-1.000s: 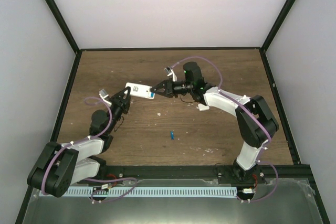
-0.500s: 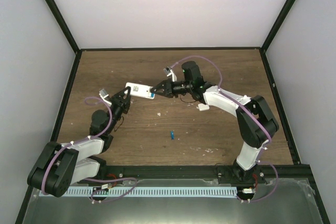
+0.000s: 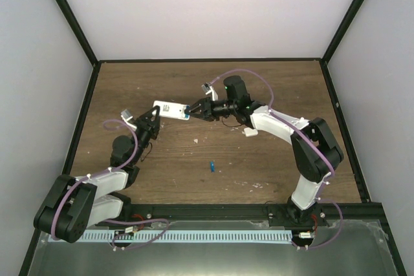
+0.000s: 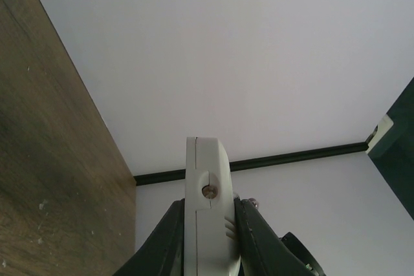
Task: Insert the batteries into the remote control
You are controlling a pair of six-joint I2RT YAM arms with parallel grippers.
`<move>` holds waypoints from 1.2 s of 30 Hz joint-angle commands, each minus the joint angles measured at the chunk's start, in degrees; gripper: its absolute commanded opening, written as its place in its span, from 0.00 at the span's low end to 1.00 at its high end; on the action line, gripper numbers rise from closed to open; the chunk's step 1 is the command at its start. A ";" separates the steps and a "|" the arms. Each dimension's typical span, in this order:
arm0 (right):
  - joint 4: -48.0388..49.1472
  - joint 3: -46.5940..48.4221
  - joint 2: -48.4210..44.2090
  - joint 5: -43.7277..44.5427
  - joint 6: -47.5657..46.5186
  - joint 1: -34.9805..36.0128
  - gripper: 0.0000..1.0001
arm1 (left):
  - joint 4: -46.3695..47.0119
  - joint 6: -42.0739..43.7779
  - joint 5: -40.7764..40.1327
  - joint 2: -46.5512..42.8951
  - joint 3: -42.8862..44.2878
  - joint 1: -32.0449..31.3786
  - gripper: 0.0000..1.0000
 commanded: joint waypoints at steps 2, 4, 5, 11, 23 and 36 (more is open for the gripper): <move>0.86 1.40 -1.49 -0.94 1.03 0.30 0.36 | 6.83 -1.04 -2.53 -1.25 1.10 0.55 0.00; 2.18 1.32 -1.78 -1.54 2.02 0.12 0.38 | 6.82 -1.04 -2.53 -1.32 0.96 0.51 0.00; 3.07 1.21 -1.91 -1.88 2.43 -0.01 0.39 | 6.82 -1.04 -2.53 -1.31 0.94 0.56 0.00; 8.51 0.13 -2.68 -3.77 5.21 -0.99 0.44 | 6.91 -1.04 -2.71 -1.41 0.73 0.59 0.00; 16.06 -3.32 -4.94 -3.91 10.96 -3.55 0.47 | 6.83 -0.69 -2.41 -1.27 0.75 0.77 0.00; 1.11 7.37 0.57 -2.34 4.93 -3.19 0.48 | 6.38 -0.60 -1.74 -0.81 1.28 0.77 0.00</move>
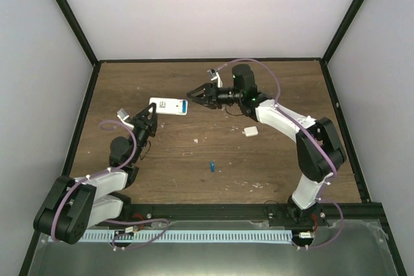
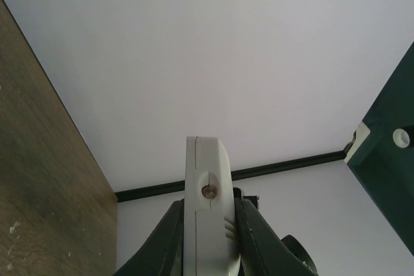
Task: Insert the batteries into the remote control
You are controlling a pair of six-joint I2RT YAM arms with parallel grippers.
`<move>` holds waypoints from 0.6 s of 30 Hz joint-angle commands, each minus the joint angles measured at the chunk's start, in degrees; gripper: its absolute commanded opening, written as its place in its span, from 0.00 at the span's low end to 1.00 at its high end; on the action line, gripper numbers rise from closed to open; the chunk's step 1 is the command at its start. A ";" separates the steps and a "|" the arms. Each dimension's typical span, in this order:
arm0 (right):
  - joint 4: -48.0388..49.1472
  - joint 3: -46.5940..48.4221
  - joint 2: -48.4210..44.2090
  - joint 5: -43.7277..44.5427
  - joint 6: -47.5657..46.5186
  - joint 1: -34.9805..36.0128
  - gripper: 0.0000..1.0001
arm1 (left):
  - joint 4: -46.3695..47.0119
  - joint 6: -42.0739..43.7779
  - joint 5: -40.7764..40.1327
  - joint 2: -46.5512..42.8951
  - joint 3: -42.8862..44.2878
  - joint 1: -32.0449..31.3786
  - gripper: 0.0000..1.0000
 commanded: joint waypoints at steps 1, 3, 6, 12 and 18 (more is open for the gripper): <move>-4.79 4.21 2.02 0.13 -2.53 0.77 0.47 | 3.18 0.06 0.17 -0.14 1.22 0.33 0.00; -5.19 4.75 2.72 0.27 -2.56 1.30 0.48 | 3.18 0.06 0.16 -0.13 1.23 0.33 0.00; -5.55 5.26 3.44 0.37 -2.55 1.92 0.47 | 3.18 -0.01 0.28 -0.12 1.31 0.33 0.00; -5.31 6.52 4.49 0.46 -2.29 2.74 0.40 | 3.09 -0.03 0.65 -0.05 1.27 0.33 0.00; -5.05 7.52 5.13 0.50 -1.83 3.05 0.34 | 3.00 0.06 0.78 0.13 1.19 0.33 0.00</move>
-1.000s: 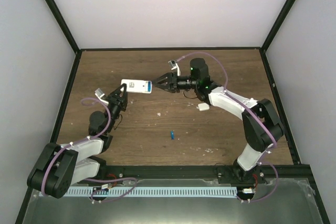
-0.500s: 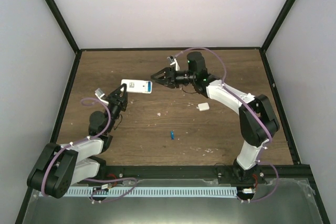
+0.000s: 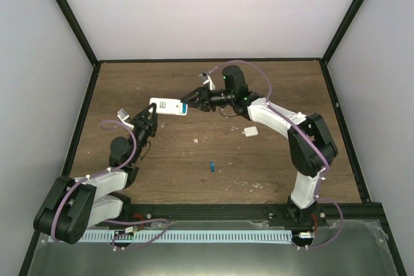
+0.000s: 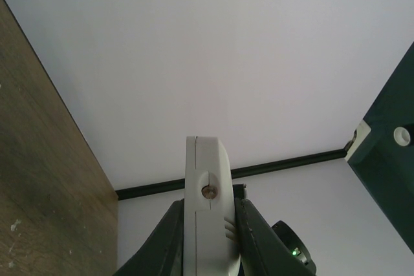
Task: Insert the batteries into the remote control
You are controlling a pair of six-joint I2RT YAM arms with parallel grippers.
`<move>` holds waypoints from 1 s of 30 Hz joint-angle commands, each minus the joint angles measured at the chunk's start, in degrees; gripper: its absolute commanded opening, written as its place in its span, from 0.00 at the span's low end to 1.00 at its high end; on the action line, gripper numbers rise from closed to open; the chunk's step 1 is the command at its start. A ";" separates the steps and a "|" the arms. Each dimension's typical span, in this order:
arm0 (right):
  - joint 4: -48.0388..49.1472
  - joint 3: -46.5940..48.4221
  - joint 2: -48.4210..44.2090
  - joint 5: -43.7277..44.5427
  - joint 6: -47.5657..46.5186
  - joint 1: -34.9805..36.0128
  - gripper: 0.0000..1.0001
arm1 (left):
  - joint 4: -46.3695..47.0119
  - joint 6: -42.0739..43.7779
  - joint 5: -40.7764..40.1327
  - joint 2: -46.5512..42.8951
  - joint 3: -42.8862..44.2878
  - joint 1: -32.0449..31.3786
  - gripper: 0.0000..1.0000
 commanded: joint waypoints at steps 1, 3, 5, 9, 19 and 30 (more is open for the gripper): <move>-0.25 3.28 0.26 0.15 -0.09 0.43 0.34 | 3.02 0.03 0.27 0.04 1.18 0.21 0.00; -0.37 3.36 0.20 0.22 -0.31 0.43 0.32 | 3.02 0.03 0.27 0.03 1.18 0.22 0.00; -0.79 3.44 0.12 0.40 -0.67 0.43 0.31 | 3.02 0.03 0.21 0.01 1.18 0.20 0.00; -2.57 3.28 -0.26 0.98 -2.06 0.43 0.29 | 2.96 -0.05 0.10 0.01 1.17 0.31 0.00; -6.08 2.63 -1.15 2.31 -5.29 0.43 0.23 | 2.89 -0.14 0.03 0.02 1.10 0.73 0.00; -7.12 0.90 -2.13 2.79 -6.76 0.52 0.16 | 2.76 -0.14 -0.43 0.25 1.01 0.91 0.00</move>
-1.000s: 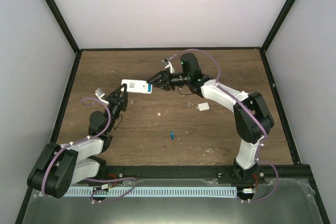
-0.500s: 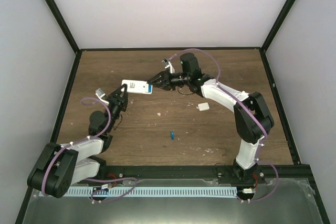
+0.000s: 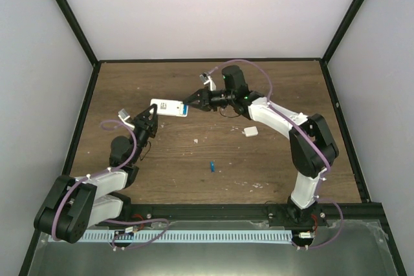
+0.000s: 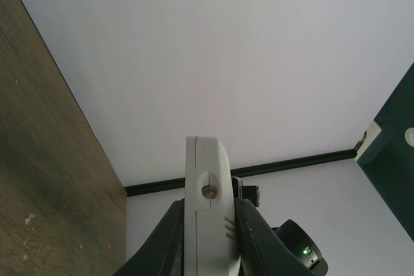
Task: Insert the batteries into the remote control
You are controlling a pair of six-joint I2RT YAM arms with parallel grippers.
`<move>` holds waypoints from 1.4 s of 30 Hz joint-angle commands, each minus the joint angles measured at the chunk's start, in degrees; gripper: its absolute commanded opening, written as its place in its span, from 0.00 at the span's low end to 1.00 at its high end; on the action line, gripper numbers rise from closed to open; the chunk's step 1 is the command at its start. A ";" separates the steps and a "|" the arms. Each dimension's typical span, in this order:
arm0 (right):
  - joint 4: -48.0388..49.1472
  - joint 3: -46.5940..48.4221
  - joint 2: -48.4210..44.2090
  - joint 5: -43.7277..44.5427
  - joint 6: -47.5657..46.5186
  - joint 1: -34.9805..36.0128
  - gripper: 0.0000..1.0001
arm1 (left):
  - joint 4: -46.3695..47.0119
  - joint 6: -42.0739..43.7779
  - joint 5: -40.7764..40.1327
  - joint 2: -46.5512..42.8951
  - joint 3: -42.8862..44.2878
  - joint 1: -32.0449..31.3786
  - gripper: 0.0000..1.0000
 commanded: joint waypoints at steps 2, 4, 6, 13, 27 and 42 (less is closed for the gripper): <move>-2.52 -0.10 -1.67 0.74 -1.93 0.43 0.16 | 4.18 -0.27 -1.00 0.07 1.06 0.51 0.00; -2.48 -0.03 -1.50 0.54 -1.93 0.51 0.16 | 4.18 -0.27 -0.91 0.17 1.08 0.53 0.00; -2.43 0.14 -1.24 0.17 -1.76 0.65 0.16 | 4.26 -0.27 -0.91 0.21 1.18 0.53 0.00; -1.34 0.24 0.09 -0.87 -0.81 1.30 0.20 | 4.60 -0.36 -1.08 0.11 1.09 0.51 0.00; 0.64 -0.24 0.07 -1.60 0.38 1.31 0.10 | 4.71 -0.80 -1.14 0.11 0.83 0.71 0.00; 0.25 -1.09 -1.37 -0.03 0.08 1.08 0.14 | 4.64 -0.38 -1.00 -0.27 0.78 1.29 0.00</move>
